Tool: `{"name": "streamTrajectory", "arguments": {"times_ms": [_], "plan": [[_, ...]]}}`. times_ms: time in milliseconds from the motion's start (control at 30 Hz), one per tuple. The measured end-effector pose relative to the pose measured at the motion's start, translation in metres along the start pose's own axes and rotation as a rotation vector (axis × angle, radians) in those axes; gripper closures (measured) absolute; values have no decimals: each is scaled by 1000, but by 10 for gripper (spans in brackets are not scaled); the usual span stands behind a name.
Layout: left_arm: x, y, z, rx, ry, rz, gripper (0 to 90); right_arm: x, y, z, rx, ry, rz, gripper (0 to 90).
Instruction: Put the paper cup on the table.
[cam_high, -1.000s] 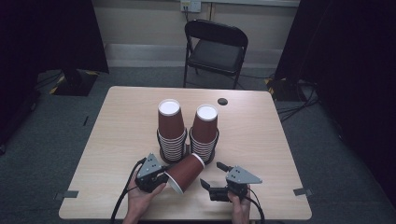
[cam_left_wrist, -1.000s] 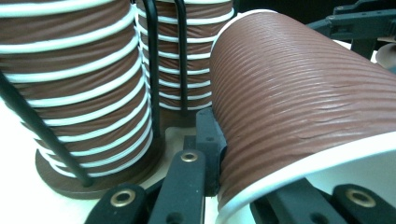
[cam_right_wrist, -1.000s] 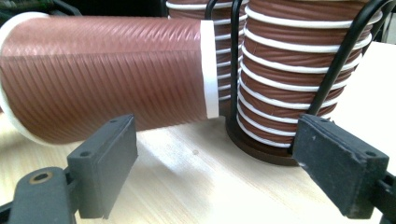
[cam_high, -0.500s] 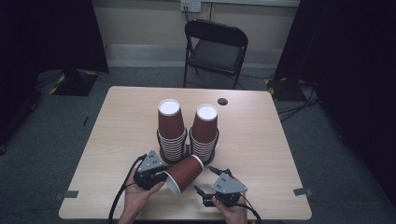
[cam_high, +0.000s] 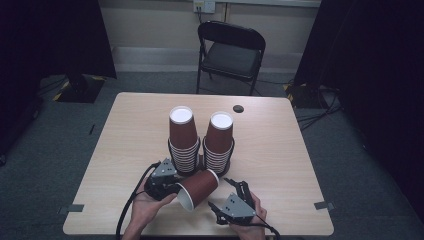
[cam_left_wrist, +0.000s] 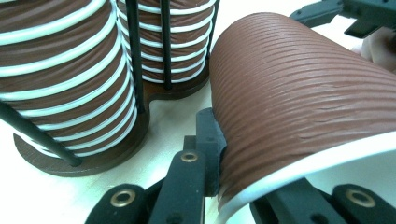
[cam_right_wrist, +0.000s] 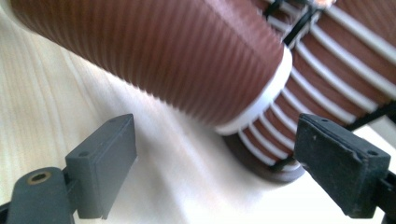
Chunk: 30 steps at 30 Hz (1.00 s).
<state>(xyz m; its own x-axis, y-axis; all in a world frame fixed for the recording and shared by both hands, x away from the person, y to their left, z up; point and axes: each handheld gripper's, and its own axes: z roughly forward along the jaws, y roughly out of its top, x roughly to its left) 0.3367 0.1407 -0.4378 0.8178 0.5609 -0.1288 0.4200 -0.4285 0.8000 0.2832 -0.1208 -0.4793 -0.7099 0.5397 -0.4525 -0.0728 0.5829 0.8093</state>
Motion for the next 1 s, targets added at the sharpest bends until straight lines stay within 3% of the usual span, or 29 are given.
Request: {"name": "streamTrajectory", "arguments": {"times_ms": [100, 133, 167, 200, 333, 400, 467, 633, 767, 1000], "plan": [[0, 0, 2, 8, -6, -11, 858, 2, 3, 1, -5, -18, -71, 129], [0, 0, 2, 8, -6, -11, 859, 2, 3, 1, -5, -18, -71, 129], [-1, 1, 3, 21, -9, -9, 858, 3, 5, 2, -13, -23, -129, 129], [0, 1, 4, 30, -12, -8, 859, 4, 6, 2, -11, -28, -152, 129], [-2, 6, 6, 68, -30, 7, 859, 6, 9, 5, -3, -19, -196, 128], [-2, 7, 7, 82, -26, 9, 859, 8, 11, 6, 13, -18, -213, 128], [-2, 9, 9, 74, -45, -15, 860, 10, 12, 5, 8, -35, -231, 115], [-2, 14, 11, 101, -48, -10, 860, 12, 14, 8, 24, -51, -225, 101], [-2, 17, 12, 124, -53, 1, 860, 14, 18, 9, 50, -57, -283, 102], [-7, 23, 14, 106, -80, 0, 867, 23, 28, 16, 40, -38, -313, 93]]}}
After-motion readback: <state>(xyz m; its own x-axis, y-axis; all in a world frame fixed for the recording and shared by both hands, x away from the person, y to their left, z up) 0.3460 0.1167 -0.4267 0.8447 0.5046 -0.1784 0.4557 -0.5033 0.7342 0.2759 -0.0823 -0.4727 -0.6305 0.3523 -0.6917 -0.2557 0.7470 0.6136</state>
